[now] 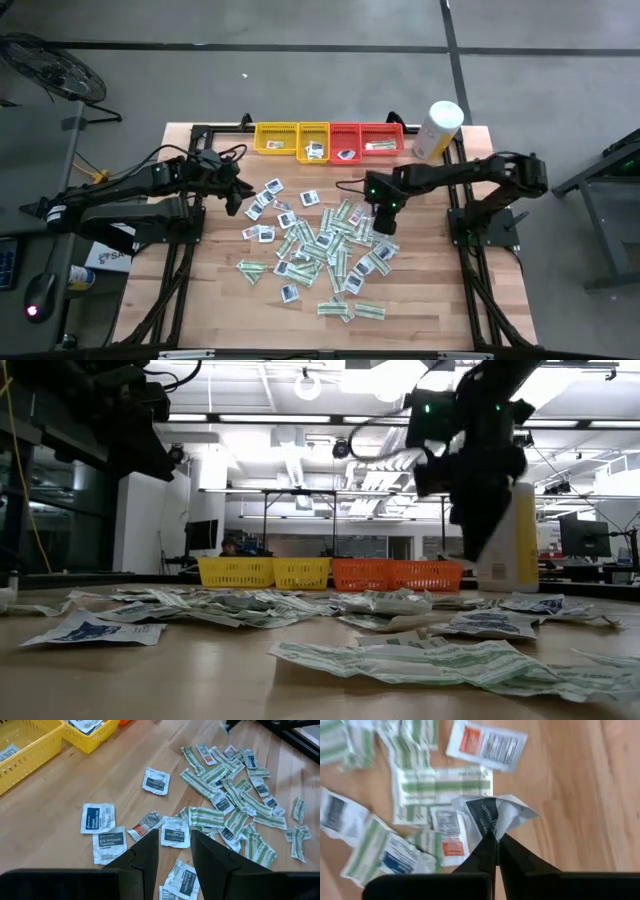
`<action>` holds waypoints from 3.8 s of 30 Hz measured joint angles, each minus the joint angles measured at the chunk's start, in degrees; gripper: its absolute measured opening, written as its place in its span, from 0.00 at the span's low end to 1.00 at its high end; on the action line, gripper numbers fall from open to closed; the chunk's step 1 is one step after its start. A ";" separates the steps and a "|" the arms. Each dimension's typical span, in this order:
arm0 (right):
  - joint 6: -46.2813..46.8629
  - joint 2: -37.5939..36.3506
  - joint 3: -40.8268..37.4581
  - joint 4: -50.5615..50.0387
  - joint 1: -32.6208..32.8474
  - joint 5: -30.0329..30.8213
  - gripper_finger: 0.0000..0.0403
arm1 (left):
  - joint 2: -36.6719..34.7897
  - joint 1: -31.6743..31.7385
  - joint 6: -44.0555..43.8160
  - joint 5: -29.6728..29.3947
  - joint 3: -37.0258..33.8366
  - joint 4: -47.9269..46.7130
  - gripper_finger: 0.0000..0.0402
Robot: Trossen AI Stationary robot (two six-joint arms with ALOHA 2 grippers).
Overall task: Pick & Place First Aid Supplies
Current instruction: Put the gray packet into the right yellow bin
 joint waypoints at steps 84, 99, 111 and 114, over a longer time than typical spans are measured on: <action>-10.79 -2.17 12.18 44.44 -0.25 18.92 0.05 | 41.35 -3.37 -0.81 -7.93 12.57 68.13 0.03; -11.63 -8.73 12.18 34.91 -5.00 -0.40 0.20 | 41.33 -3.32 -0.43 3.86 12.57 66.76 0.01; -14.39 -8.56 12.18 37.07 -6.33 -9.69 0.22 | 41.33 -3.32 -0.62 9.49 13.22 66.78 0.00; -14.86 -8.56 12.18 37.20 -6.35 -9.72 0.22 | 41.33 -3.32 -0.64 9.53 13.22 66.77 0.00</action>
